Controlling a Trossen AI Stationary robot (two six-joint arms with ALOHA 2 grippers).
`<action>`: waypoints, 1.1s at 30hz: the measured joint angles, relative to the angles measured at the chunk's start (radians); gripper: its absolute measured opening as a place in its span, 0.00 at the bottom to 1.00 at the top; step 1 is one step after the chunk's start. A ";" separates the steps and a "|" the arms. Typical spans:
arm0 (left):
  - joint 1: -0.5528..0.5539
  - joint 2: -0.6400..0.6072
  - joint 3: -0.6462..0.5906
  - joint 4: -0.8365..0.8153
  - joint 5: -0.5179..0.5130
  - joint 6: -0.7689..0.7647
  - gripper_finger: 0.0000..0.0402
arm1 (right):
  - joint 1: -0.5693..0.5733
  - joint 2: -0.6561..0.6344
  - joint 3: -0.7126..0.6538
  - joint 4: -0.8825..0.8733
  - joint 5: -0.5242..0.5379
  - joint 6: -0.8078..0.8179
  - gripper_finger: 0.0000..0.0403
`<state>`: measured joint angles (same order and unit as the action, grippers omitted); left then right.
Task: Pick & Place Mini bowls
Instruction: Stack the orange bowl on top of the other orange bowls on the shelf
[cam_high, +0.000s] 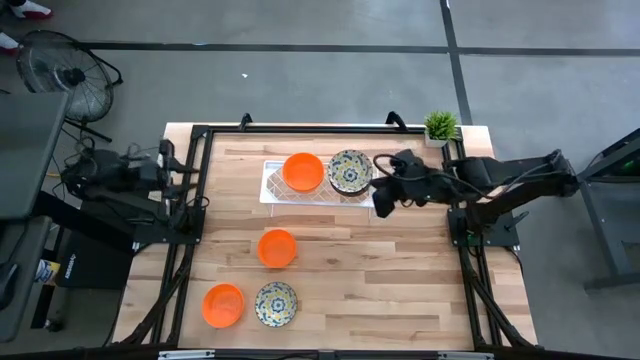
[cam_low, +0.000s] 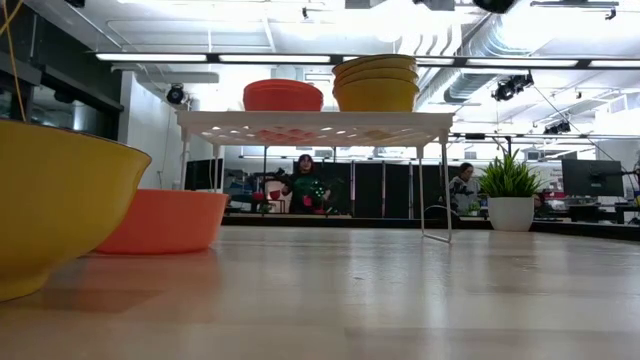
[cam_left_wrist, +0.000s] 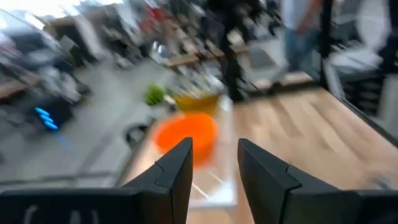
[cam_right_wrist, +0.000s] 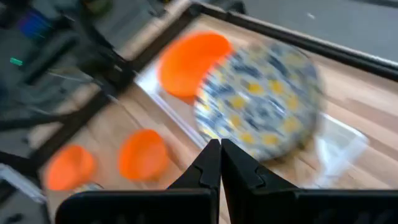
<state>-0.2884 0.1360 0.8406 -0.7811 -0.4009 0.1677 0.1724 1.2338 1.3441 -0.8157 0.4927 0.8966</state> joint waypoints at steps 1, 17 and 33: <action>0.000 0.013 0.000 -0.026 0.026 -0.023 0.31 | 0.009 -0.009 0.000 -0.046 0.011 0.024 0.00; 0.000 0.370 -0.001 -0.240 0.460 -0.304 0.31 | 0.092 -0.113 0.000 -0.323 0.086 0.120 0.00; -0.205 0.618 -0.001 -0.272 0.579 -0.564 0.31 | 0.092 -0.114 0.000 -0.379 0.057 0.093 0.00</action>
<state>-0.4932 0.7543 0.8394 -1.0531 0.1783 -0.3961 0.2646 1.1194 1.3445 -1.1946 0.5498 0.9900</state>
